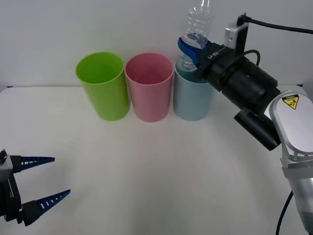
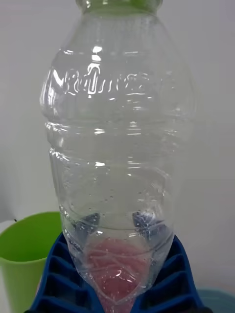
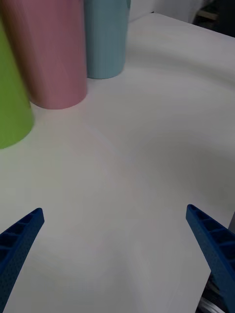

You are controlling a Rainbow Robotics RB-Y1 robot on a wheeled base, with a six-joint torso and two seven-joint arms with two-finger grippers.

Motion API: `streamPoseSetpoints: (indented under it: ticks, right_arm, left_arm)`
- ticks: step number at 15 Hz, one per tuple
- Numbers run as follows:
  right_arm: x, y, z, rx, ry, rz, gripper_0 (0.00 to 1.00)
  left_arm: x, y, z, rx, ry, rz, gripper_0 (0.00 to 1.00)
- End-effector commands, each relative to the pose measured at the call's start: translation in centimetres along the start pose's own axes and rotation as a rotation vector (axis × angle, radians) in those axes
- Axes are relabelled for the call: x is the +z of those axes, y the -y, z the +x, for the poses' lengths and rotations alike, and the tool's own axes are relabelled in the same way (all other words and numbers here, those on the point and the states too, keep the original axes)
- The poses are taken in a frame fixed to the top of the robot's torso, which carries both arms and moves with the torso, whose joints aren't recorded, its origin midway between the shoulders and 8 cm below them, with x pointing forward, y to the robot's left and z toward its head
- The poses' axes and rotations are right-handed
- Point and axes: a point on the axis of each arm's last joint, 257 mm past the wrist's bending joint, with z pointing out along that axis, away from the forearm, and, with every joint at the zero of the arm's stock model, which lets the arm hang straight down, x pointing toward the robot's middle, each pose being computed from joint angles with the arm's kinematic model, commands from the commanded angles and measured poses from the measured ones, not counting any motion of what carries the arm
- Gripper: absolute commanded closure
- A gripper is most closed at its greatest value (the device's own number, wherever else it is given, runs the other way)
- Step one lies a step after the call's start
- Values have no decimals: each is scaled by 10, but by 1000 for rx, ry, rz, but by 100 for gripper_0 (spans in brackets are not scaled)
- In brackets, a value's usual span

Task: Grasp the object on the table and drop it into the matching bin: aluminum can to the light blue bin, PET bottle to the pink bin.

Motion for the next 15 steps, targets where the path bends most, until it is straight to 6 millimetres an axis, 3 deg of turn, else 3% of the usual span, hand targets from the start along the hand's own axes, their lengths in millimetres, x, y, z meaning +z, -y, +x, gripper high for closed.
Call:
streamPoseSetpoints:
  ticks: [1,8,15]
  right_arm:
    - [33,-4,11,10,-17,3,100]
    - [103,-20,40,37,-56,44,100]
    - [120,-16,60,38,-106,64,100]
  left_arm:
    - [0,0,0,0,0,0,0]
    - [0,0,0,0,0,0,0]
    - [0,0,0,0,0,0,0]
